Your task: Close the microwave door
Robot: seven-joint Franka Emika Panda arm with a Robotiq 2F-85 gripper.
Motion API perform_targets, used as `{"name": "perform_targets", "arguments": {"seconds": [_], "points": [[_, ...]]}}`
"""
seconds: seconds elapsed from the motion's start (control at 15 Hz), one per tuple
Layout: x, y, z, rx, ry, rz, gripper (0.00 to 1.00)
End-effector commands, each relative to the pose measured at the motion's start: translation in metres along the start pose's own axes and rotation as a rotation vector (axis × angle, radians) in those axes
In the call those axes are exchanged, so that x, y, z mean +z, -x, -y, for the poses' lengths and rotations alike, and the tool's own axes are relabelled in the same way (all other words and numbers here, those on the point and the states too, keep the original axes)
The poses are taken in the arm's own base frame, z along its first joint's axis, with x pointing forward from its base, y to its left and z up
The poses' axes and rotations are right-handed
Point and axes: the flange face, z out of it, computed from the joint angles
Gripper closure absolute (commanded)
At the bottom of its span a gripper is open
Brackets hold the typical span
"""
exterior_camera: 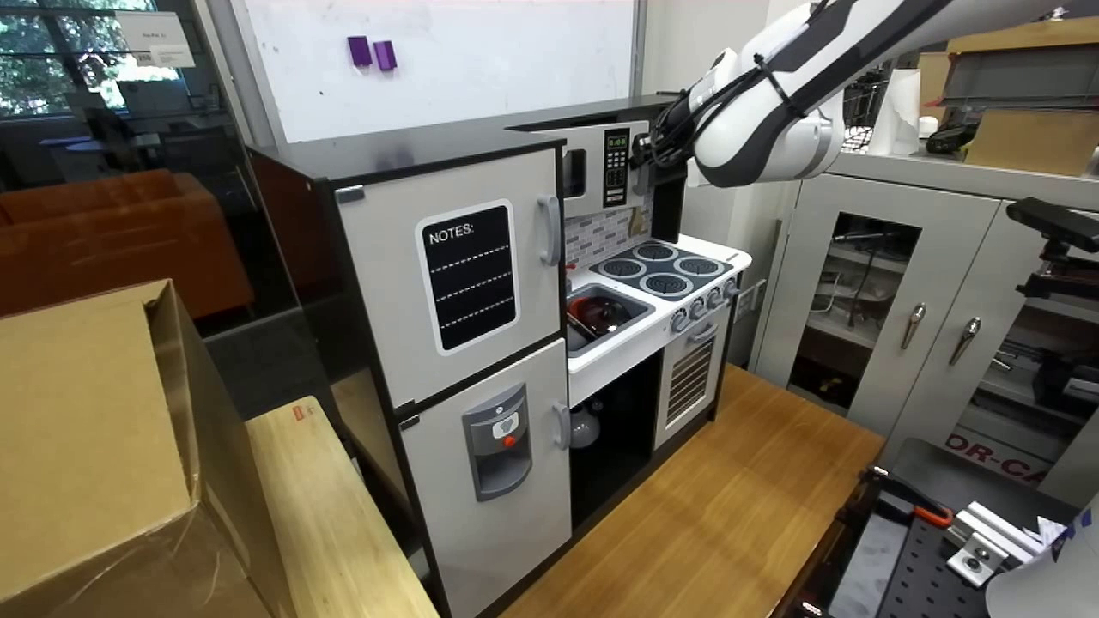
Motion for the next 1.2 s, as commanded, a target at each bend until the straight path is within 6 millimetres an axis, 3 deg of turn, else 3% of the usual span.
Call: {"name": "perform_targets", "arguments": {"seconds": [0.0,0.33,1.13], "points": [[0.030,-0.029,0.022,0.015,0.006,-0.056,0.95],[0.055,-0.046,0.032,-0.001,0.034,-0.086,0.95],[0.070,-0.055,0.060,-0.017,0.064,-0.107,0.95]]}}
